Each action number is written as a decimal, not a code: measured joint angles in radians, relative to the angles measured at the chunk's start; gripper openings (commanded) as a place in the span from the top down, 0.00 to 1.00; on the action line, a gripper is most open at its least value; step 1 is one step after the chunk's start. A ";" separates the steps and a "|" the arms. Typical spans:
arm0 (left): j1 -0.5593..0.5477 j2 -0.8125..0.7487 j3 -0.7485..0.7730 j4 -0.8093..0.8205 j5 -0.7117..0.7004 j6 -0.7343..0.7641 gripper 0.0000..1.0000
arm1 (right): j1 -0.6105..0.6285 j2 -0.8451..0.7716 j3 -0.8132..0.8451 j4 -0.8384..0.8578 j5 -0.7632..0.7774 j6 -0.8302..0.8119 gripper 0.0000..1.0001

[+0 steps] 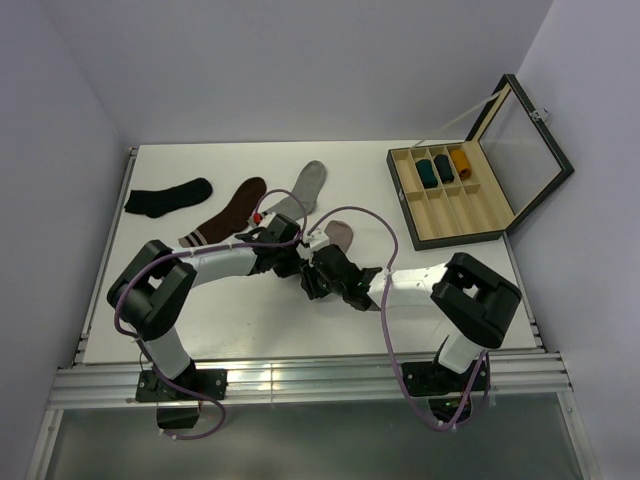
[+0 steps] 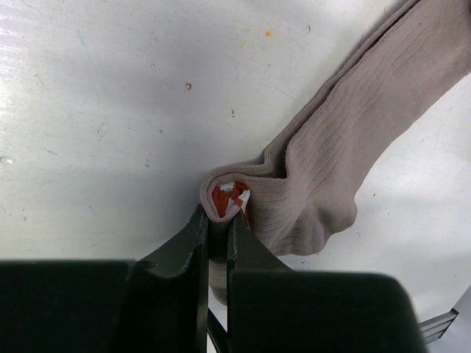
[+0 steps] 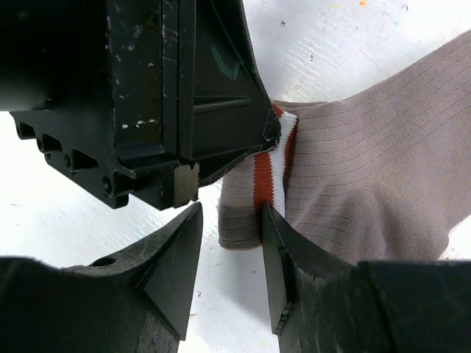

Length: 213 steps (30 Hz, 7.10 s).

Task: Roll the socks
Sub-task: Roll the sock at the center of the board.

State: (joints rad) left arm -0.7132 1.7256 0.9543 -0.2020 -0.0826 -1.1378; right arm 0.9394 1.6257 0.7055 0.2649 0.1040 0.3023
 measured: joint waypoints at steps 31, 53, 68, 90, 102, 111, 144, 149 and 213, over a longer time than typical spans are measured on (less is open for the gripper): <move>0.000 0.013 0.022 -0.019 0.002 0.008 0.80 | 0.016 0.041 0.064 -0.117 0.093 0.039 0.96; 0.005 -0.197 -0.226 0.156 -0.027 -0.063 0.19 | -0.390 0.163 -0.083 0.264 -0.726 0.415 0.96; 0.005 -0.121 -0.198 0.219 0.007 -0.052 0.42 | -0.459 0.298 -0.051 0.345 -0.977 0.561 0.94; -0.002 -0.054 -0.113 0.146 0.015 -0.029 0.97 | -0.432 0.033 -0.045 0.047 -0.709 0.328 0.53; -0.002 -0.043 -0.056 0.050 0.015 0.050 0.97 | -0.149 -0.155 -0.045 -0.043 -0.255 0.055 0.50; -0.002 -0.029 -0.032 0.022 0.019 0.071 0.96 | -0.034 -0.121 -0.045 -0.042 -0.087 -0.073 0.50; 0.015 -0.125 -0.087 0.006 -0.028 0.043 0.21 | -0.059 0.016 0.051 -0.095 -0.193 0.003 1.00; 0.018 -0.233 -0.151 0.034 -0.052 -0.004 0.20 | -0.164 0.027 0.045 -0.075 -0.415 0.119 1.00; -0.005 -0.048 -0.032 -0.003 0.026 0.080 0.94 | -0.079 -0.161 -0.040 -0.064 -0.142 -0.013 0.46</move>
State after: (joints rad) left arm -0.7177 1.6779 0.9226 -0.2047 -0.0563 -1.0573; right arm 0.8608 1.4643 0.6655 0.2008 -0.0383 0.2893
